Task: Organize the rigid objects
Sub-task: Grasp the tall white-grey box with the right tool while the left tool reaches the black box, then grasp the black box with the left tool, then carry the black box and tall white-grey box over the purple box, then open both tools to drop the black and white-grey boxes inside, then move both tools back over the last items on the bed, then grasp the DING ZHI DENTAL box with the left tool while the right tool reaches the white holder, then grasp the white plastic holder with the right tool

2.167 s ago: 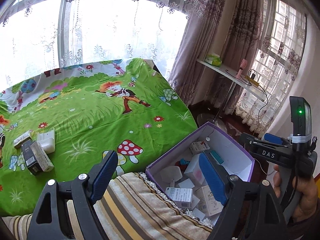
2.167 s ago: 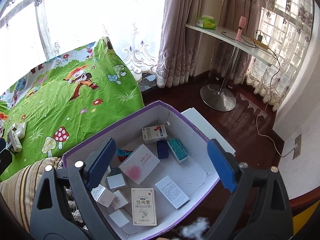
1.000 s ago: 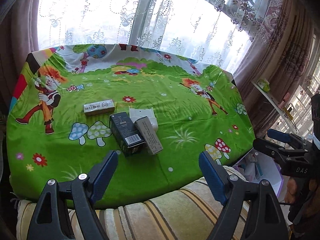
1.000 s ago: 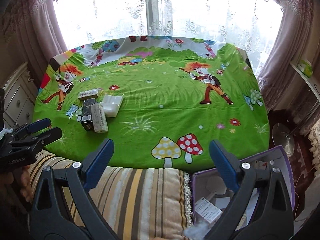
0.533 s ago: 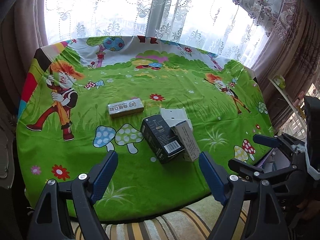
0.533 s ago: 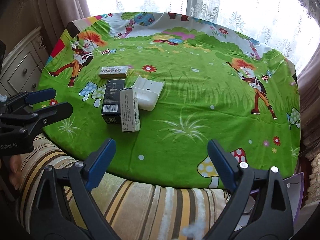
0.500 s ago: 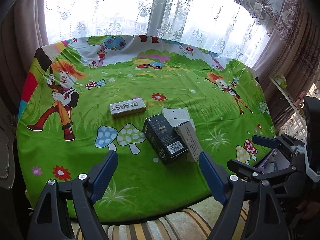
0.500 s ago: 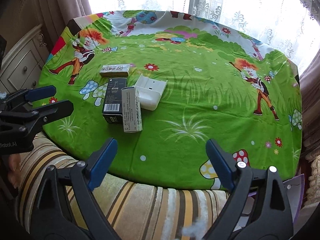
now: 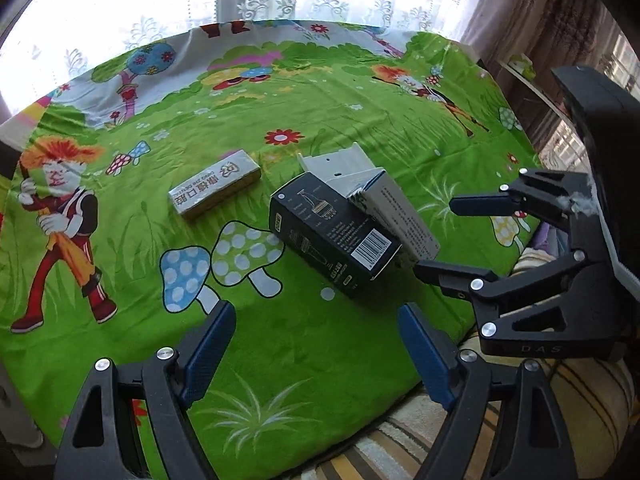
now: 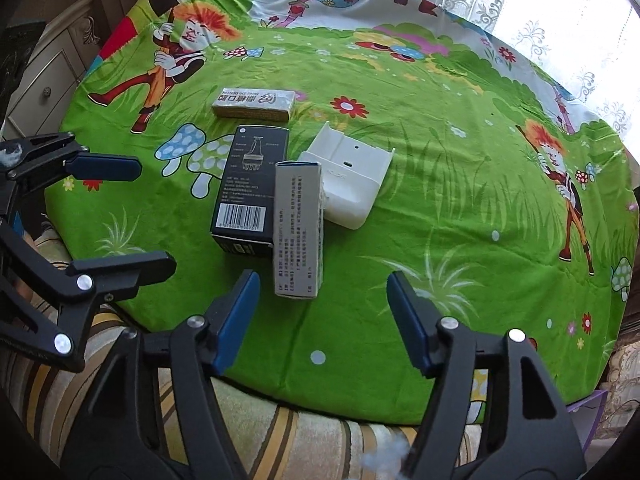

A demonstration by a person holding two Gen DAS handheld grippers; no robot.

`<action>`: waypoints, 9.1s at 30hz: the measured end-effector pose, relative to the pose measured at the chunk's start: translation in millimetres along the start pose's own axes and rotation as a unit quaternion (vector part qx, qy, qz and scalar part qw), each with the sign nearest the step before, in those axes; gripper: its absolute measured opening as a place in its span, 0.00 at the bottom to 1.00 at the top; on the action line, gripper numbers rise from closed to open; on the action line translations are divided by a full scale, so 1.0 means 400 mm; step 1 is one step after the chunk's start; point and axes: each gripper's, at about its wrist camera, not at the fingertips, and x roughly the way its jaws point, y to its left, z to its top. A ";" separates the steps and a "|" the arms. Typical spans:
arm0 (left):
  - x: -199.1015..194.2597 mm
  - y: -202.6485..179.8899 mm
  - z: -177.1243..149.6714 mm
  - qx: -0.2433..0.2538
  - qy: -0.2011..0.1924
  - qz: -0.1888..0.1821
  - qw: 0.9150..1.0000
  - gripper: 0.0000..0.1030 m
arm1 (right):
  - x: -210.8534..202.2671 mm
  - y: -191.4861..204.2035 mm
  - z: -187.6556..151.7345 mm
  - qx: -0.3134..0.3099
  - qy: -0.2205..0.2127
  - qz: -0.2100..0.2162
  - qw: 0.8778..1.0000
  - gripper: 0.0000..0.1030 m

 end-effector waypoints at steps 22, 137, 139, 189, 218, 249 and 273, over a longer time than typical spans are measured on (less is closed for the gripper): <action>0.071 -0.013 0.095 0.182 0.001 -0.065 0.981 0.94 | -0.002 -0.053 -0.013 0.043 -0.009 0.023 0.999 0.27; 0.033 -1.066 0.164 0.208 -0.050 -0.183 0.960 0.97 | -0.496 -0.748 -0.838 0.406 -0.065 -0.228 0.883 0.68; 0.026 -1.049 0.165 0.203 -0.052 -0.182 0.961 0.97 | -0.499 -0.742 -0.829 0.402 -0.066 -0.228 0.884 0.69; -0.147 -0.110 0.217 -0.145 -0.150 -0.029 0.977 0.97 | -0.363 -0.356 -0.245 0.177 -0.089 -0.123 0.972 0.75; 0.154 0.251 0.187 -0.349 -0.006 0.105 0.931 0.97 | -0.041 -0.160 0.113 0.188 -0.042 -0.001 0.981 0.86; 0.203 0.203 0.175 -0.264 -0.028 0.194 0.944 0.81 | 0.132 -0.080 0.135 0.166 -0.016 0.012 0.986 0.88; 0.056 0.137 0.107 -0.282 -0.096 0.170 0.939 0.81 | 0.072 -0.129 0.078 0.191 -0.045 -0.024 0.980 0.65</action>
